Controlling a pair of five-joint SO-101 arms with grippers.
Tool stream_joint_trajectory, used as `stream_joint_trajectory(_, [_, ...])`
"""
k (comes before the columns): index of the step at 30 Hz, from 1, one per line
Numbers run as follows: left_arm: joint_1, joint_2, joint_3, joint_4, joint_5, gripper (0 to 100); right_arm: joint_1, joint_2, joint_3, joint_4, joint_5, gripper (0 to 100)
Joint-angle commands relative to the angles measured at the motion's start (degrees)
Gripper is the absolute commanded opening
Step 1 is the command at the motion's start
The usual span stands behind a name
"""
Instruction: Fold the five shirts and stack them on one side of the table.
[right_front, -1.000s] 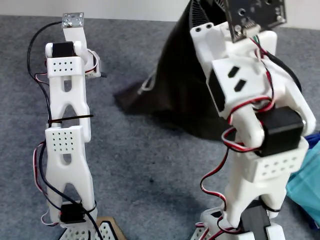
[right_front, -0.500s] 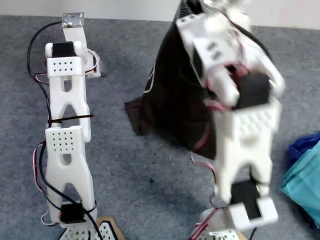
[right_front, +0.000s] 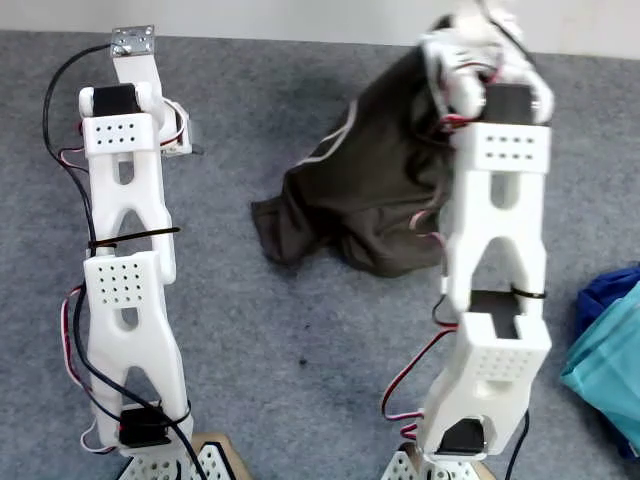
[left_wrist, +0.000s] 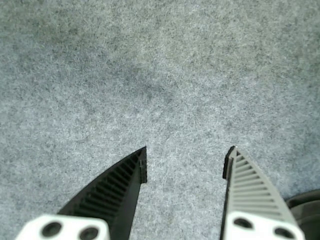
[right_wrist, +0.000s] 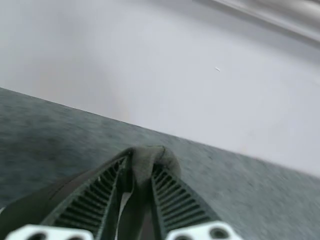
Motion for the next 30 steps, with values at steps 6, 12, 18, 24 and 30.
stream_joint_trajectory(6, [1.63,-0.84,-0.66,-0.70,0.70,26,14.20,4.26,-2.95,-1.80,0.97,0.7])
stream_joint_trajectory(12, [2.42,-0.84,-0.66,-0.70,0.70,26,20.70,12.00,-2.95,-10.07,1.05,0.7])
stream_joint_trajectory(18, [2.86,-0.84,-0.48,-0.70,0.70,26,23.78,18.15,-2.95,-16.04,1.05,0.7])
stream_joint_trajectory(24, [3.03,-0.84,-0.31,-0.70,0.70,26,27.74,22.02,-2.95,-20.44,0.70,0.7])
stream_joint_trajectory(30, [4.88,-0.75,-0.22,-0.35,0.70,26,30.81,22.55,-3.03,-21.23,0.70,0.7])
